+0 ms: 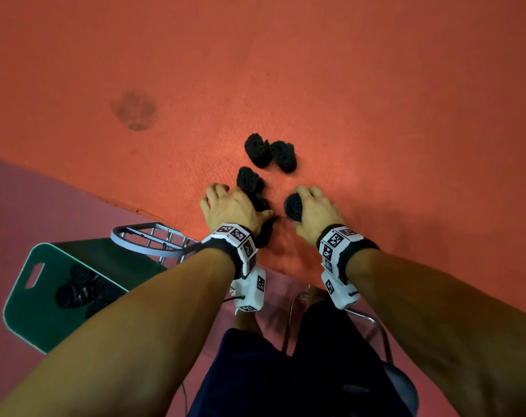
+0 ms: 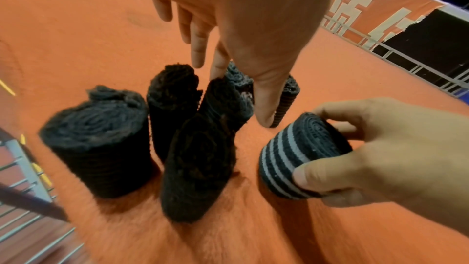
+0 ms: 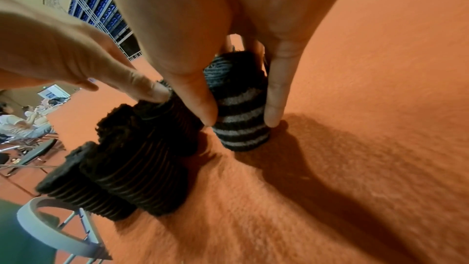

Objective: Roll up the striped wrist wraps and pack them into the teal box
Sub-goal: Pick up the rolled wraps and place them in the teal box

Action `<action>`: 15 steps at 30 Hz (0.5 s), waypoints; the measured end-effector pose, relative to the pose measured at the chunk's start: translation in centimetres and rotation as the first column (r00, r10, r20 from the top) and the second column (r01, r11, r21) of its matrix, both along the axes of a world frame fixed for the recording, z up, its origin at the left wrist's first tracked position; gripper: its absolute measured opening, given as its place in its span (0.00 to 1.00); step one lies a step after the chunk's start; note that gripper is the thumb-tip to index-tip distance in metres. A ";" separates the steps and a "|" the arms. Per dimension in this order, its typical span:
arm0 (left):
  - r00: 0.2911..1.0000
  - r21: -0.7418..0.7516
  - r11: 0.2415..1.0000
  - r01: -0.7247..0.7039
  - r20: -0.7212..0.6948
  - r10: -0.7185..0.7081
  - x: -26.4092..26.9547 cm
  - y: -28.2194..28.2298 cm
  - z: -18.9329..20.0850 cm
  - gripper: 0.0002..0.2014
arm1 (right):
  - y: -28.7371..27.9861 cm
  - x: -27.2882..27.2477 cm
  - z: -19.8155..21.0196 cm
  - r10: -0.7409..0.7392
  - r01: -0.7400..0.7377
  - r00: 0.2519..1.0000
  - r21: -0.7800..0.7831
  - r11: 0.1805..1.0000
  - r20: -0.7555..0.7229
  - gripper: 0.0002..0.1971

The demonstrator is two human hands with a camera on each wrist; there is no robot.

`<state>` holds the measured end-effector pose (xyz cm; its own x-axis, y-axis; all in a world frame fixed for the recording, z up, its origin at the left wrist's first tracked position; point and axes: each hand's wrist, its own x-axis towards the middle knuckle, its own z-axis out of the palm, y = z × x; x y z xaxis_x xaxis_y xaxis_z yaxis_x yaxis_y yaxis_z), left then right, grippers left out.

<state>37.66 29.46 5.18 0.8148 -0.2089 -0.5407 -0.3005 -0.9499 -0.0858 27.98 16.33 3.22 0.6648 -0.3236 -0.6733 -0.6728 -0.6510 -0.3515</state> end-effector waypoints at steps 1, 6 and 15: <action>1.000 0.009 1.000 -0.008 0.003 0.008 -0.1 -0.2 -0.2 0.42 | -0.4 -0.2 0.0 -0.002 0.002 1.000 0.000 1.000 0.003 0.31; 0.999 0.021 0.999 -0.037 0.015 0.036 -0.3 -0.7 -0.8 0.34 | -1.7 -0.9 0.0 -0.020 0.020 0.999 0.000 1.000 0.026 0.32; 0.997 0.000 0.999 -0.051 0.056 0.051 -0.3 -1.4 1.1 0.33 | -2.7 -0.7 1.1 -0.008 0.008 0.998 -0.008 1.000 0.058 0.34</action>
